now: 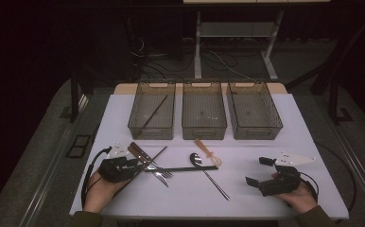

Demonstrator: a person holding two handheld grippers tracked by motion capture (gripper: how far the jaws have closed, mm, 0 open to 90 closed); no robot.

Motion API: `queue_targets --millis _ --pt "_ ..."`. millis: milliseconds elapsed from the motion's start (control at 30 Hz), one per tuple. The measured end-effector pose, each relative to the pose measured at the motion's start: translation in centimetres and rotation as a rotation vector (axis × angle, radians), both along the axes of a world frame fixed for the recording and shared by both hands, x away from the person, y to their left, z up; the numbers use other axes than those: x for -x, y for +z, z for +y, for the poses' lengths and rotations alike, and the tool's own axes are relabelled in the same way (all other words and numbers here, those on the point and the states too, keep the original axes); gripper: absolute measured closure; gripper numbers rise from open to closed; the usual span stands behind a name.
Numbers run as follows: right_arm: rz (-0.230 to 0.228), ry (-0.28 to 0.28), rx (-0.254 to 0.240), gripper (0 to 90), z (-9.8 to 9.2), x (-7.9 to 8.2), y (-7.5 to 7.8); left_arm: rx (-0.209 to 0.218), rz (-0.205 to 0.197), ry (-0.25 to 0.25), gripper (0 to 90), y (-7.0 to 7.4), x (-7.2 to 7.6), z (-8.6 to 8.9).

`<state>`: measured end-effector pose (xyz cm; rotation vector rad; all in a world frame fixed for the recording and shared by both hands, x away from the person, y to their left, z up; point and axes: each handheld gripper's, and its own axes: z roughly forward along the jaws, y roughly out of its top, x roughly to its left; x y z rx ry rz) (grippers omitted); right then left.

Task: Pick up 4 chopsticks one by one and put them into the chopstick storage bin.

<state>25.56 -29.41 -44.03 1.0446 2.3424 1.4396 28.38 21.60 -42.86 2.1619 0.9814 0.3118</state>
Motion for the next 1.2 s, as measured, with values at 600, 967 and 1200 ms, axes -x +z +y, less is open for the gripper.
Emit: queue_targets --millis 600,967,1200 --pt "0.0 -0.002 0.004 2.3 0.0 0.0 0.0 -0.027 0.071 -0.033 75.7 -1.0 -0.3 -0.3" --pt "0.001 -0.002 0.007 2.3 0.1 0.0 -0.1 -0.046 0.071 -0.042 81.2 -1.2 -0.3 -0.2" --pt "0.003 -0.003 0.008 2.3 0.1 0.0 -0.1 -0.053 0.073 -0.037 84.3 -1.1 -0.3 -0.3"
